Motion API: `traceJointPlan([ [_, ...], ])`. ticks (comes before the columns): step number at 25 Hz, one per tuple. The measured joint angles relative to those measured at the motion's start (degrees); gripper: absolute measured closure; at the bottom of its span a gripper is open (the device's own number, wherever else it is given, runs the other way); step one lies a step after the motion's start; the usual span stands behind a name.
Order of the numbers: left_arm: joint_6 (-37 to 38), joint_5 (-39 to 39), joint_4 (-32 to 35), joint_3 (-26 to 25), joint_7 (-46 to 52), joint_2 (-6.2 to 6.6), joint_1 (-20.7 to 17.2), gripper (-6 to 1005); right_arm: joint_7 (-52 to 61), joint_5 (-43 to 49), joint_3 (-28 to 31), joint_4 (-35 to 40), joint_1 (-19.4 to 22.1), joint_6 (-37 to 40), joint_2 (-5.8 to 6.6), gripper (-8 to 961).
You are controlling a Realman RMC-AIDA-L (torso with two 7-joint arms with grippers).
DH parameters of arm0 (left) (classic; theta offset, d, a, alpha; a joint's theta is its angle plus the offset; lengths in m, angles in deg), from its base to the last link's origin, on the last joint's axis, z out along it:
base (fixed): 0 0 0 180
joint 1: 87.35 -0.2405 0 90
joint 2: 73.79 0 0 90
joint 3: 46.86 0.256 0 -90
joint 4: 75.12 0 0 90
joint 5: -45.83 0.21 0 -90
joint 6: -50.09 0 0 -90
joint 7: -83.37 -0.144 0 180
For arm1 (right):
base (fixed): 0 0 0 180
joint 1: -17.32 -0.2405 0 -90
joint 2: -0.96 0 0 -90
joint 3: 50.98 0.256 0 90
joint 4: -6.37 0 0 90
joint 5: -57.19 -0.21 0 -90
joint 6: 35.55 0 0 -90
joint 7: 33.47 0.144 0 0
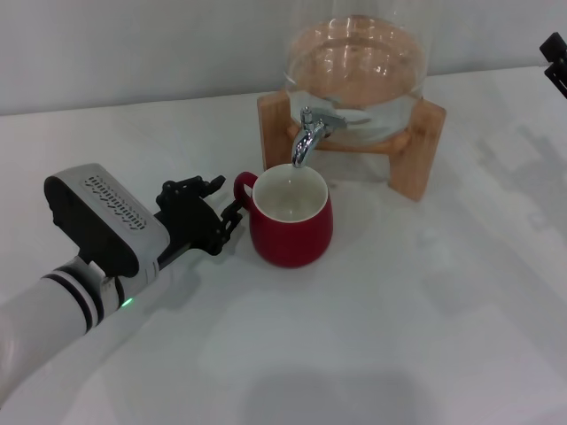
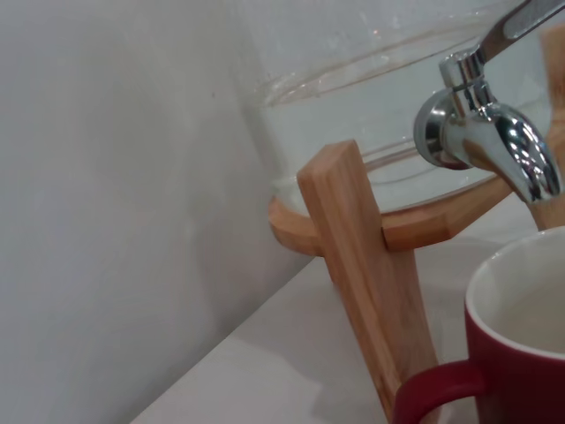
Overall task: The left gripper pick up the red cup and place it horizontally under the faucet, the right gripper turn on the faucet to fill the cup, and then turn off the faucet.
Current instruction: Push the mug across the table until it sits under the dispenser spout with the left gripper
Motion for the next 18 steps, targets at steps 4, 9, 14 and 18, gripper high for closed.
traceJointPlan([
  [4, 0.0, 0.01, 0.41, -0.05, -0.79, -0.05, -0.66, 622, 0.01, 0.0, -0.06, 0.0, 0.17, 0.14, 0.0, 120],
  [9, 0.0, -0.03, 1.5, -2.13, -2.94, -0.03, -2.08, 622, 0.03, 0.03, -0.17, 0.0, 0.18, 0.15, -0.02, 120],
  [14, -0.01, -0.06, 1.53, -3.16, -3.6, -0.01, -2.81, 622, 0.05, 0.11, -0.24, 0.0, 0.17, 0.03, -0.08, 120],
  [18, -0.01, -0.09, 1.53, -4.49, -4.17, 0.0, -3.1, 622, 0.05, 0.14, -0.24, -0.02, 0.17, 0.06, -0.09, 120],
])
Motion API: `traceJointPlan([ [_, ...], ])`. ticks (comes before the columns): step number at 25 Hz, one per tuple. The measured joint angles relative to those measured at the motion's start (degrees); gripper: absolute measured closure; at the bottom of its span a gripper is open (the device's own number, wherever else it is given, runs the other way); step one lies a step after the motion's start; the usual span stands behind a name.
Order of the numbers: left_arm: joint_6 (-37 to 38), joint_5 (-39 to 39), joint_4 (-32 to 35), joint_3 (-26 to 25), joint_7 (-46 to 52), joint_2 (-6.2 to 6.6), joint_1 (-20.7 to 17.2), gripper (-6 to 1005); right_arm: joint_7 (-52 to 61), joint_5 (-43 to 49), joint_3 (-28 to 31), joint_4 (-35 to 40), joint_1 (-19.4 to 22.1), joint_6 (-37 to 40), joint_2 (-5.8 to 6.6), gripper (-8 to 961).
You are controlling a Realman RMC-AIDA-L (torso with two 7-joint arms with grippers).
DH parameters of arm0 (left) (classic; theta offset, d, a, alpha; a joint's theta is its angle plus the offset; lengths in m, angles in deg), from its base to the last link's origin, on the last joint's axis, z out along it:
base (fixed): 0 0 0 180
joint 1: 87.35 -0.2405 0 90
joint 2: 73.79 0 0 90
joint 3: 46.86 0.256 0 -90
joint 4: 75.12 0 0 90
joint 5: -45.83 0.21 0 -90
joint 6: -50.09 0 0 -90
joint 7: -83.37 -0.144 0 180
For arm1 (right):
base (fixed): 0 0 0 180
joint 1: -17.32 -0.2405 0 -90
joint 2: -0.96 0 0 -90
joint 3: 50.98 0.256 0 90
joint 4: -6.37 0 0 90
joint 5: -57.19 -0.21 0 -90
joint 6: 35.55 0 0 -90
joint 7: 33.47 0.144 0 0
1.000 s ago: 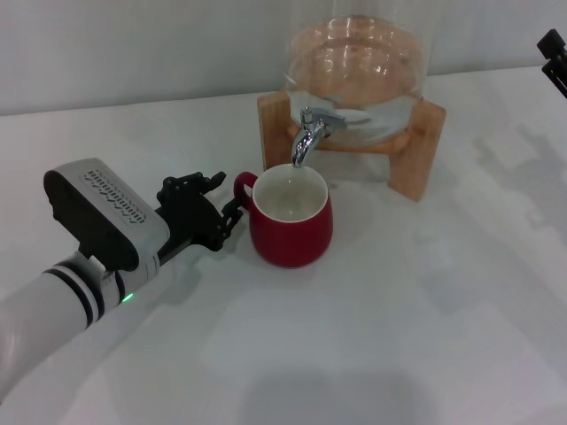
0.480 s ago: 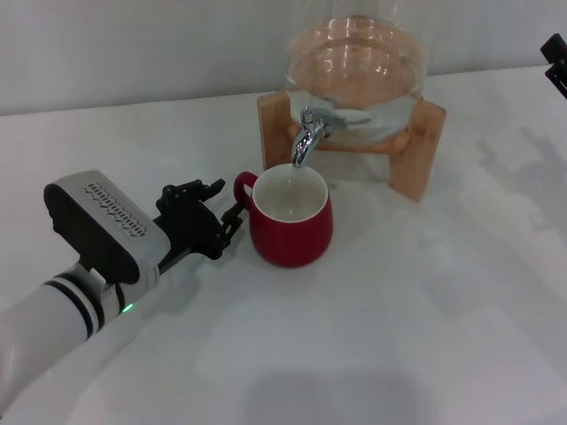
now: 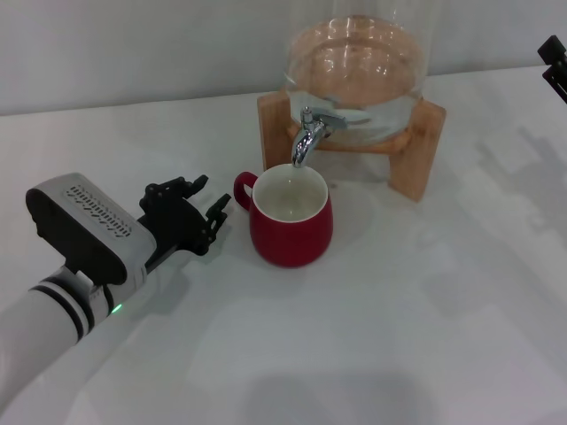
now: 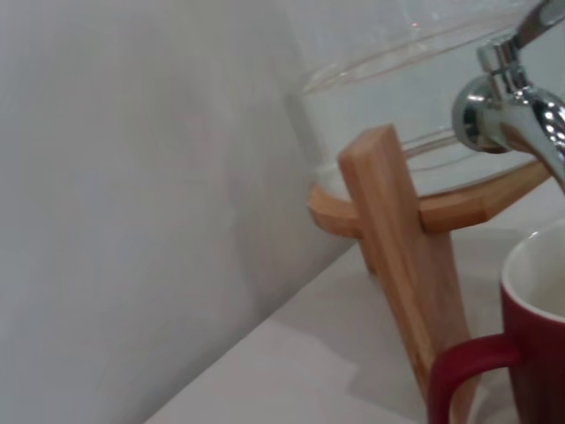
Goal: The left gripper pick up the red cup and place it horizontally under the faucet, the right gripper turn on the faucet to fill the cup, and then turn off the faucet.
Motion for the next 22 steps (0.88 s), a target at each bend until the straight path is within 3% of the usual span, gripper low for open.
traceJointPlan([
  [9, 0.49, -0.11, 0.0, -3.07, -2.28, -0.01, -1.18, 621, 0.0, 0.04, 0.0, -0.01, 0.0, 0.04, 0.04, 120],
  [18, 1.81, -0.12, 2.01, -10.28, -7.84, 0.02, -4.78, 621, 0.0, 0.04, 0.0, 0.02, -0.15, 0.0, 0.09, 120],
  [22, 5.78, -0.18, 2.26, -13.34, -8.37, 0.07, -6.82, 621, 0.0, 0.04, 0.01, 0.03, -0.18, -0.08, 0.09, 120],
])
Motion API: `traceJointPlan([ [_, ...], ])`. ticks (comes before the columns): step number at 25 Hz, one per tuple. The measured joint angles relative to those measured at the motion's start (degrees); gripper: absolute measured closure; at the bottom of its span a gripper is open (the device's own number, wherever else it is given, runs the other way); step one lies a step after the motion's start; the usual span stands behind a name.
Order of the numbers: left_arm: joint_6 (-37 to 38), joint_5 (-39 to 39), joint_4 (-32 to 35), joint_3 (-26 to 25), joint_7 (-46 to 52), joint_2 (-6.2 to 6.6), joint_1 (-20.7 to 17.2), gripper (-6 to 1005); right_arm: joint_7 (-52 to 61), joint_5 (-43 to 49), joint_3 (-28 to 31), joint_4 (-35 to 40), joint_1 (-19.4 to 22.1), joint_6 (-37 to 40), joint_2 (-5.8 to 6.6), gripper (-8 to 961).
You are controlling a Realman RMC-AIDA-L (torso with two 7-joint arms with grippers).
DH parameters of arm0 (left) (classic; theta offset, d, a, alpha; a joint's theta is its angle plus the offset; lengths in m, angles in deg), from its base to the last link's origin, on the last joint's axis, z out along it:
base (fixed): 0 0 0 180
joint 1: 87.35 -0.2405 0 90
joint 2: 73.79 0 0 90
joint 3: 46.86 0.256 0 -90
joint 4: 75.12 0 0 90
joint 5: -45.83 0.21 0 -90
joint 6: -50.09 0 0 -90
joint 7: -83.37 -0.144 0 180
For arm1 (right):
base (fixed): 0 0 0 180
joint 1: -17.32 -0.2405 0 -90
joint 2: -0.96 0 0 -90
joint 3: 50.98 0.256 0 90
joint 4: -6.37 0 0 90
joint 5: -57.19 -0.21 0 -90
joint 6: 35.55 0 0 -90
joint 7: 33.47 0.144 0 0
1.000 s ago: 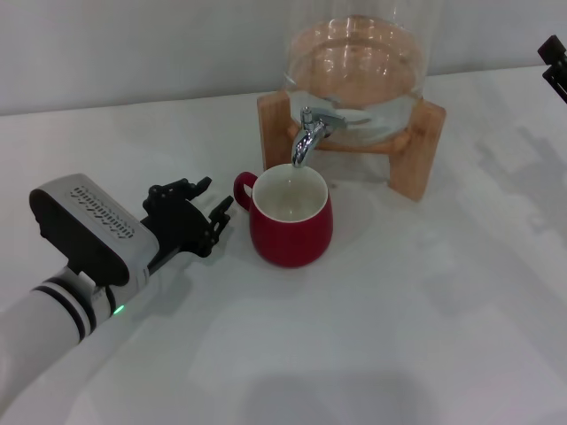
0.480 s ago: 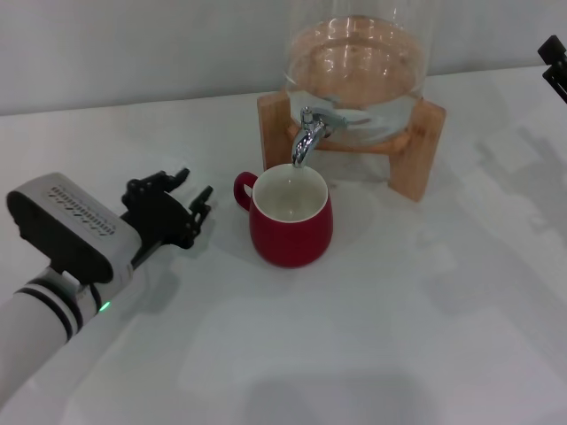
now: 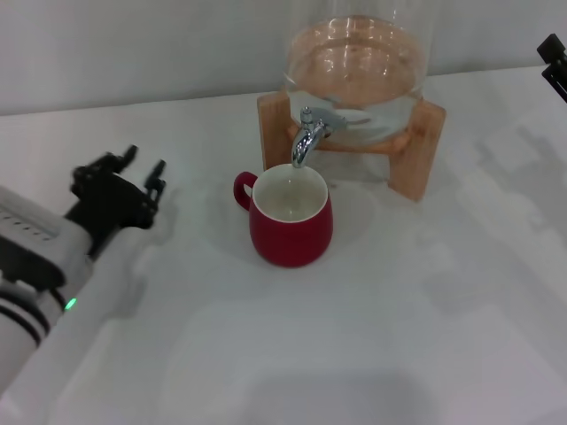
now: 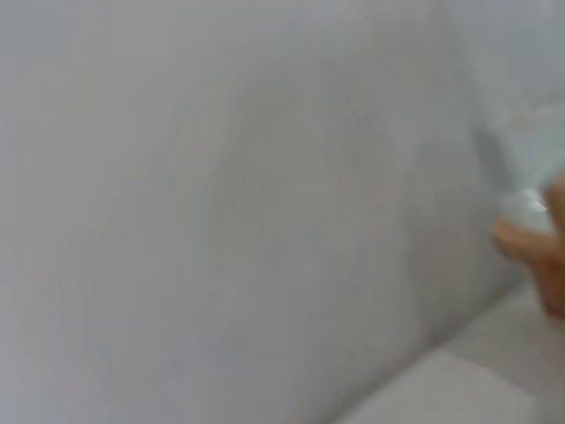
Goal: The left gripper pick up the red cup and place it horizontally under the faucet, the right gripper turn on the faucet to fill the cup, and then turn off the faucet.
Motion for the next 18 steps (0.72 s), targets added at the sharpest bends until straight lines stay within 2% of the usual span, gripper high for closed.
traceJointPlan([
  [10, 12.07, -0.56, 0.43, -8.48, 0.37, 0.01, -6.0, 621, 0.57, -0.01, 0.0, 0.0, -0.14, -0.07, 0.09, 120],
  [18, 19.75, -5.95, 0.67, -9.27, 0.62, -0.01, -9.63, 620, 2.23, 0.32, -0.78, 0.0, 0.09, 0.13, 0.09, 120],
])
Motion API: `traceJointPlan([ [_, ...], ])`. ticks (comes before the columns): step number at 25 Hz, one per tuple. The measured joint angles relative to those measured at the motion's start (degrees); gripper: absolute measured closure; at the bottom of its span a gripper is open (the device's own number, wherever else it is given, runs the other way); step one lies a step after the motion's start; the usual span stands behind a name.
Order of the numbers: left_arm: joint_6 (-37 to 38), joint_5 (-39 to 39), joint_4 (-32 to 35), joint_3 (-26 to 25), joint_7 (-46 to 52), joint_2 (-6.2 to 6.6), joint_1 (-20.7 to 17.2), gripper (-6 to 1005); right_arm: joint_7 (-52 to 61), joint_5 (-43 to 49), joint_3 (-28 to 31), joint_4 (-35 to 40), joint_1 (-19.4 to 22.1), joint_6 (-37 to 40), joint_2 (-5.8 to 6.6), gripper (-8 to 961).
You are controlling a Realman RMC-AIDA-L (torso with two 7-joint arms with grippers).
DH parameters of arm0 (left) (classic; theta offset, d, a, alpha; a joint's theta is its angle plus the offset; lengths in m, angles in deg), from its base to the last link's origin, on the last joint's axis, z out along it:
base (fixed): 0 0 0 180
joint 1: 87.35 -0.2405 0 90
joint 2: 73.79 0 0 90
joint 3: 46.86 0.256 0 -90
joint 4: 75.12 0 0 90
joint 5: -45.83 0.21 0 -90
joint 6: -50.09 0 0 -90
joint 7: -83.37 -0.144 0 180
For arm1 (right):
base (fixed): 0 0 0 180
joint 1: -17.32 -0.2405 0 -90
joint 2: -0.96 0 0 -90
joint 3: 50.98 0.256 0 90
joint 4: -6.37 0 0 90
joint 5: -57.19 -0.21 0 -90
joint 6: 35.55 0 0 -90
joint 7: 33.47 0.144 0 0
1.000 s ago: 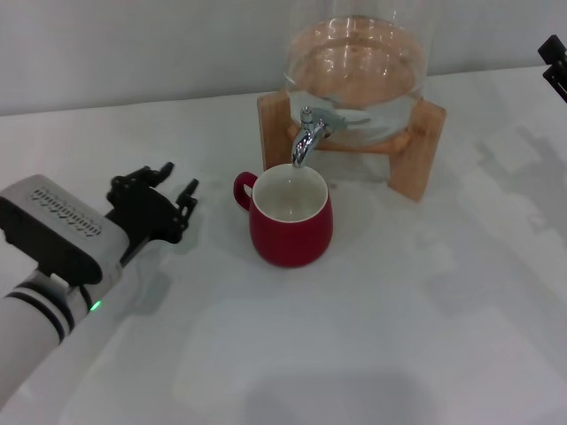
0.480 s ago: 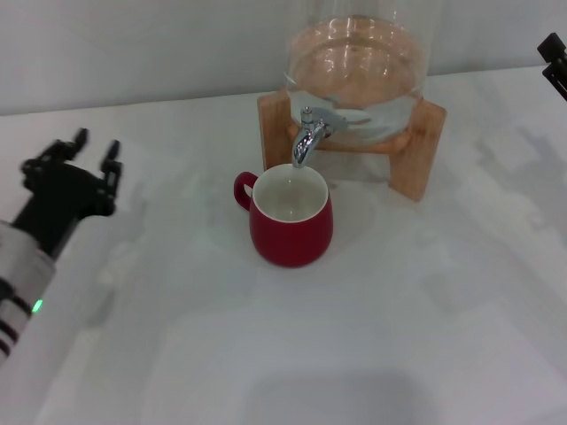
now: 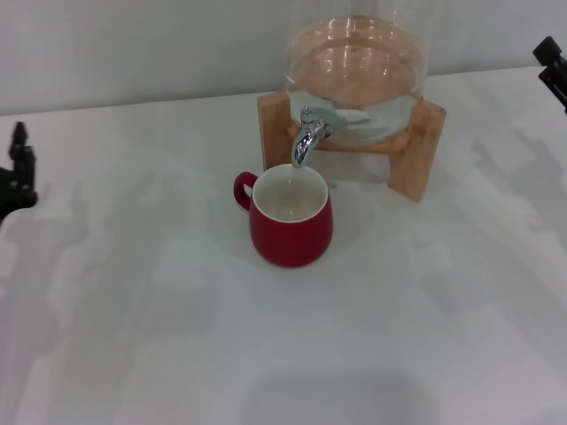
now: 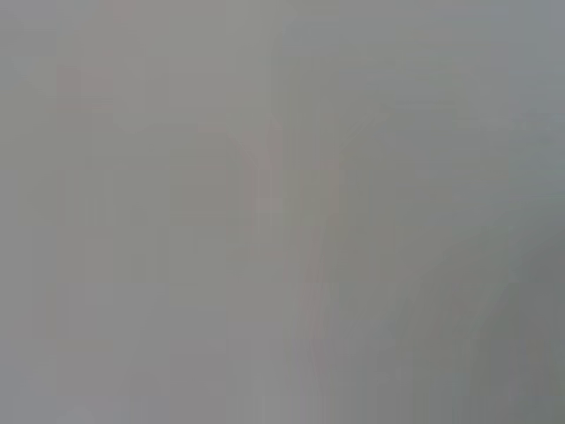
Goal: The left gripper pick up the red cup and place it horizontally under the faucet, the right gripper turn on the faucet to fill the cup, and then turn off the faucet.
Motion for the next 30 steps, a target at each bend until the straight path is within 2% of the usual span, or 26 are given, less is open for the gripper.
traceJointPlan([
  [7, 5.61, -4.57, -0.08, 0.11, -0.01, -0.04, -3.42, 620, 1.48, 0.47, -4.31, 0.0, 0.63, 1.16, 0.04, 120],
  [13, 10.37, -7.73, -0.03, 0.27, 0.2, -0.1, -5.69, 620, 3.17, 0.59, -10.2, -0.22, 1.07, 3.88, 0.02, 120],
  [20, 10.69, -7.99, -0.34, 0.39, 1.47, -0.07, -6.07, 612, 4.39, 1.2, -17.81, -0.01, 1.24, 6.77, -0.18, 120],
  [30, 10.29, -7.6, -1.42, 0.39, 1.94, 0.07, -5.87, 602, 5.97, 1.28, -22.97, 0.22, -2.39, 4.32, -0.37, 120],
])
